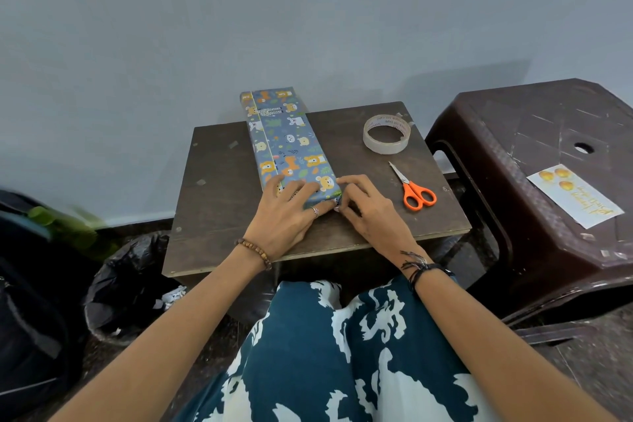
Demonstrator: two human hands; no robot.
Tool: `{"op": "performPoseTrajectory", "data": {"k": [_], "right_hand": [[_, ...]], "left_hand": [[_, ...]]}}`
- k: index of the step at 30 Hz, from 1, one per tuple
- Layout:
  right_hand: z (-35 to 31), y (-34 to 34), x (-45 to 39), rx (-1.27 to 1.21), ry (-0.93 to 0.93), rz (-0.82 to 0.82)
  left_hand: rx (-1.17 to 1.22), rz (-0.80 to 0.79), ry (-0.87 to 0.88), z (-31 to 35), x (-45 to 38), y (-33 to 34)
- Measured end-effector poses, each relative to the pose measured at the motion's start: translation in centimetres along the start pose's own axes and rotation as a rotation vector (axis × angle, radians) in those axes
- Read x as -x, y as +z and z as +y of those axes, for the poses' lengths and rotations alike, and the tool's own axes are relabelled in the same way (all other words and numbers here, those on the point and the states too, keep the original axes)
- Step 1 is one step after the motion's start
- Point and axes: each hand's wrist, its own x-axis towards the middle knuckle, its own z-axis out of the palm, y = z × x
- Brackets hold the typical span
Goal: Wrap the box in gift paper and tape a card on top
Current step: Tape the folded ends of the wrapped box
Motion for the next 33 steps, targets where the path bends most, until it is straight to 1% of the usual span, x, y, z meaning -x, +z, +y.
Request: {"op": "performPoseTrajectory", "data": {"k": [6, 10, 13, 18, 21, 25, 27, 29, 33], "right_hand": [[-0.1, -0.1, 0.0, -0.022, 0.011, -0.017], [0.0, 0.0, -0.2, -0.081, 0.05, -0.037], [0.0, 0.0, -0.2, -0.062, 0.038, -0.019], [-0.1, 0.3, -0.5, -0.106, 0.061, 0.026], [-0.2, 0.3, -0.6, -0.146, 0.081, 0.035], [-0.6, 0.3, -0.8, -0.168, 0.151, 0.034], [-0.6, 0.3, -0.9, -0.161, 0.177, 0.021], [-0.7, 0.2, -0.9, -0.164, 0.205, 0.006], [-0.9, -0.1, -0.9, -0.177, 0.224, -0.006]], "left_hand": [[0.018, -0.024, -0.033, 0.4, 0.0, -0.2], [0.004, -0.003, -0.049, 0.5, 0.0, -0.1], [0.01, 0.004, -0.068, 0.5, 0.2, 0.0], [0.1, 0.047, -0.184, 0.8, 0.5, 0.2], [0.138, 0.061, -0.212, 0.9, 0.6, 0.3], [0.135, 0.056, -0.25, 1.2, 0.5, 0.6], [0.101, 0.084, -0.268, 1.4, 0.2, 0.7], [0.091, 0.119, -0.274, 1.4, 0.1, 0.8], [0.16, 0.138, -0.241, 0.9, 0.0, 1.1]]}}
